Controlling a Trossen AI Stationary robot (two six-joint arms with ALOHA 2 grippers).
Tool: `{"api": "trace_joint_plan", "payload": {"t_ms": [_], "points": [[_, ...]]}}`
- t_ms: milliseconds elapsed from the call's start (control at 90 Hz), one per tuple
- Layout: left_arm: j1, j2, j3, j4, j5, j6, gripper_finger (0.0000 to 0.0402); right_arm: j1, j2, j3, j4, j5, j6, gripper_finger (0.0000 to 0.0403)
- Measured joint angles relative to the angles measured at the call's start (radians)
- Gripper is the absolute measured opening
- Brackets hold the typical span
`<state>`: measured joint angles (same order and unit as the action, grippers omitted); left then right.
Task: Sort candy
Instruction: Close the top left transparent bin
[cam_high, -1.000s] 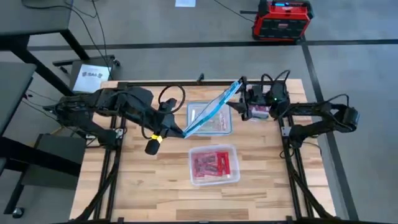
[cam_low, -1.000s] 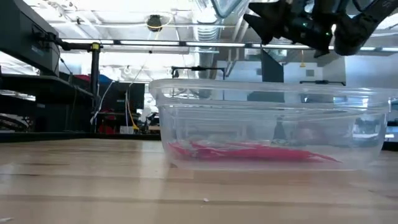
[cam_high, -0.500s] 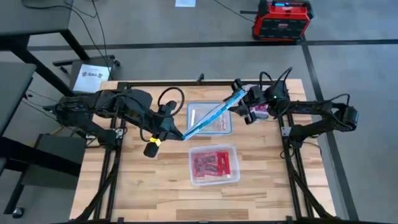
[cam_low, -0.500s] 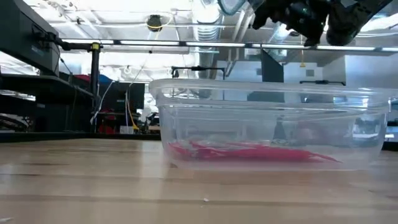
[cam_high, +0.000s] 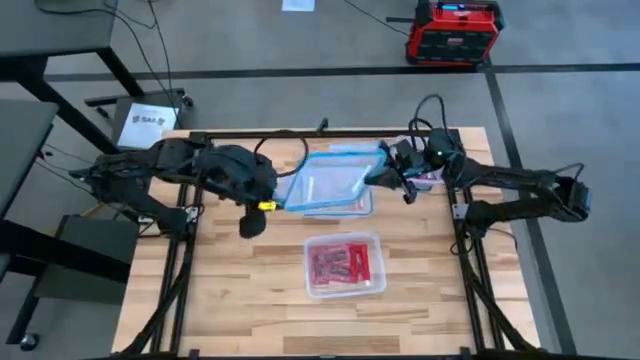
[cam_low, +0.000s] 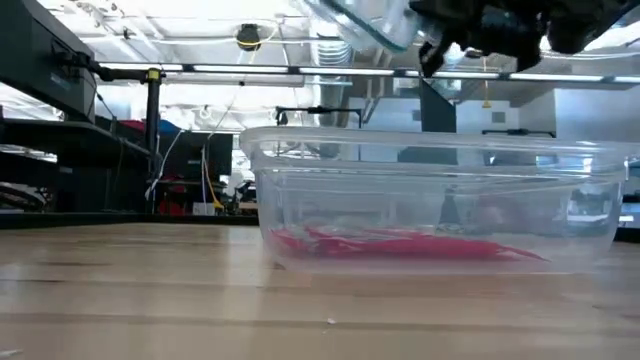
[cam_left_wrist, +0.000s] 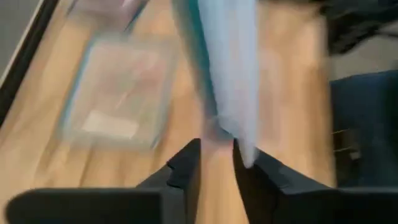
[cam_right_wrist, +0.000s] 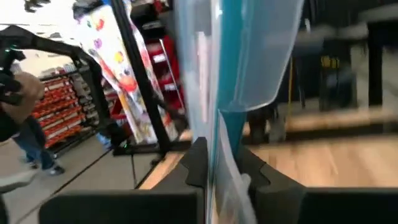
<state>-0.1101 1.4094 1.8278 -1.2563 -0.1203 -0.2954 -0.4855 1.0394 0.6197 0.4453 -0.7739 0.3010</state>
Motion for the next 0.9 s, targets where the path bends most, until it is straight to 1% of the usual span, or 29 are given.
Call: {"api": "trace_joint_plan", "payload": {"t_ms": [100,233,344,433,522,600,678,733,844,900], "points": [[0.001,-0.004,-0.009,-0.186,-0.023,-0.109,0.0115,-0.009,-0.094,0.000,-0.183,0.025,0.014,0.0014],[-0.007,-0.008,-0.048,-0.305,-0.130,-0.215,0.0119,0.020,-0.177,0.000,-0.358,0.024,0.122,0.0014],[-0.017,-0.012,-0.068,-0.307,-0.216,-0.261,0.0119,0.073,-0.206,0.000,-0.466,0.022,0.260,0.0014],[-0.044,-0.012,-0.099,-0.265,-0.286,-0.286,0.0119,0.131,-0.214,0.000,-0.540,0.022,0.380,0.0014],[-0.091,-0.011,-0.143,-0.220,-0.391,-0.301,0.0119,0.210,-0.216,-0.013,-0.539,0.028,0.526,0.0014],[-0.128,-0.011,-0.183,-0.198,-0.475,-0.332,0.0119,0.297,-0.218,-0.025,-0.514,0.065,0.665,0.0014],[-0.163,-0.011,-0.224,-0.198,-0.545,-0.401,0.0119,0.391,-0.218,-0.050,-0.495,0.157,0.770,0.0014],[-0.185,-0.011,-0.260,-0.177,-0.607,-0.458,0.0118,0.461,-0.219,-0.088,-0.450,0.251,0.848,0.0014],[-0.226,-0.011,-0.327,-0.122,-0.729,-0.565,0.0118,0.594,-0.221,-0.184,-0.266,0.479,0.979,0.0014],[-0.239,-0.011,-0.359,-0.082,-0.792,-0.601,0.0118,0.646,-0.218,-0.236,-0.179,0.564,1.028,0.0014]]}}
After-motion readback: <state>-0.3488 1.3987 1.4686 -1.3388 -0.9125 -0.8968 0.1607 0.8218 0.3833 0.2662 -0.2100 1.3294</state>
